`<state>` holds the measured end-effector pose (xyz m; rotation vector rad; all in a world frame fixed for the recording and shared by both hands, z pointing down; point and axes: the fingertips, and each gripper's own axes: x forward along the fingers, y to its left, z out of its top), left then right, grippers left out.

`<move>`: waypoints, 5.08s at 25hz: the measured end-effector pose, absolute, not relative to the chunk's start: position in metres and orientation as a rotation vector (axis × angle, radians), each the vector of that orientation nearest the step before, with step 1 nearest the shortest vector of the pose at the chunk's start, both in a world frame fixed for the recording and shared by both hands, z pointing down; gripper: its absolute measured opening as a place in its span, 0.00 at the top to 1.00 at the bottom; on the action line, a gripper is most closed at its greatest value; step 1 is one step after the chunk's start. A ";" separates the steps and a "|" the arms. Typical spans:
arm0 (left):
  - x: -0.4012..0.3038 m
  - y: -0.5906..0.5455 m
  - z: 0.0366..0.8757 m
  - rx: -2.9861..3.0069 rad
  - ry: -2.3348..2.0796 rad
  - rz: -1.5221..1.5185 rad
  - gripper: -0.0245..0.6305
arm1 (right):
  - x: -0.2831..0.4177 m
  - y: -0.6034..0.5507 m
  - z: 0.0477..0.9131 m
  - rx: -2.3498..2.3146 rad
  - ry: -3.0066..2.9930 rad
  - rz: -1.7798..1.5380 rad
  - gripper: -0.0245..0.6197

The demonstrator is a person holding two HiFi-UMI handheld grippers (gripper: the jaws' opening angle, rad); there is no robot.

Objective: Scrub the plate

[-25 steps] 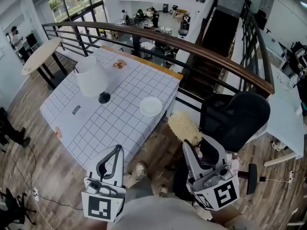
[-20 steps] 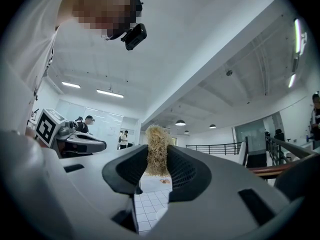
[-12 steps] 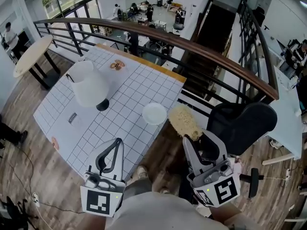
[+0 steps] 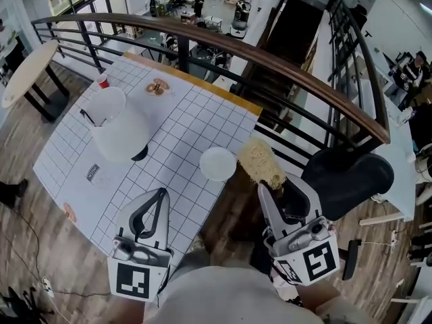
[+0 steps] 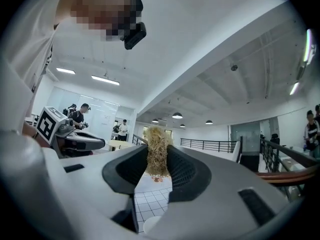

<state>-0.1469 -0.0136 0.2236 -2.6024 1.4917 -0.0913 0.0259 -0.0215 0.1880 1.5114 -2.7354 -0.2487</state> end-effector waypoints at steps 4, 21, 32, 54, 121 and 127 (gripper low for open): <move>-0.147 -0.035 0.230 -2.641 1.470 -0.105 0.94 | 0.028 -0.043 0.193 1.541 -2.702 -0.213 0.77; -0.116 -0.102 0.309 -2.777 1.642 -0.331 0.94 | 0.046 -0.115 0.274 1.378 -2.734 0.014 0.77; -0.086 -0.168 0.446 -2.887 1.602 -0.665 0.94 | 0.026 -0.176 0.396 1.261 -2.634 0.275 0.77; -0.046 -0.203 0.658 -3.124 1.508 -1.290 0.93 | -0.021 -0.221 0.591 0.993 -2.501 0.659 0.77; -0.050 -0.203 0.670 -3.075 1.553 -1.288 0.94 | 0.014 -0.152 0.625 1.078 -2.301 0.673 0.79; -0.049 -0.202 0.670 -3.072 1.515 -1.288 0.94 | 0.046 -0.164 0.626 1.161 -2.249 0.641 0.79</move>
